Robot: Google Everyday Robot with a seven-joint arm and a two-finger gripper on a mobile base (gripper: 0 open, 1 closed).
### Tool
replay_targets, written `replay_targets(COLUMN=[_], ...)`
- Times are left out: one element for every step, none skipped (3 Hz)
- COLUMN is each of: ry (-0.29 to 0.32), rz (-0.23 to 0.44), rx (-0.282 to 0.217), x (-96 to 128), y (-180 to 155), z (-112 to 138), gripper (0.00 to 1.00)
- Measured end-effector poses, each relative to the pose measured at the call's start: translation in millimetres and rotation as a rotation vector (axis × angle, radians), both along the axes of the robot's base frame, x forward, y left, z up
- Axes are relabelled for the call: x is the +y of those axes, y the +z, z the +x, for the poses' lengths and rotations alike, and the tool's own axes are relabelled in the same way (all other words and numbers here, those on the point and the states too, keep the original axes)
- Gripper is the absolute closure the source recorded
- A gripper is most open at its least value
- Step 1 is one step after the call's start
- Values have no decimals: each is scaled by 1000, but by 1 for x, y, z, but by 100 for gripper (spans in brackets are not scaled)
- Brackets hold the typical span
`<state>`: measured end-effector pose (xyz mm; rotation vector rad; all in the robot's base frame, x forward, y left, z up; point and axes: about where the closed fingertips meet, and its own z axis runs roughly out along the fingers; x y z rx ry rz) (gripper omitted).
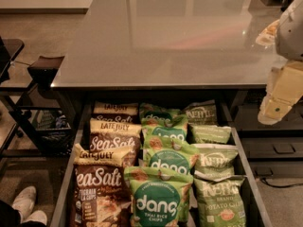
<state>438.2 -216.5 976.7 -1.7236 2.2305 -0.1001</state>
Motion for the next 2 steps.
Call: replay_targets(ry=[0,-40], rz=[0,62], rx=[0,0], x=[0,-3], y=[0,-15], z=[0,-8], gripper=[0,0])
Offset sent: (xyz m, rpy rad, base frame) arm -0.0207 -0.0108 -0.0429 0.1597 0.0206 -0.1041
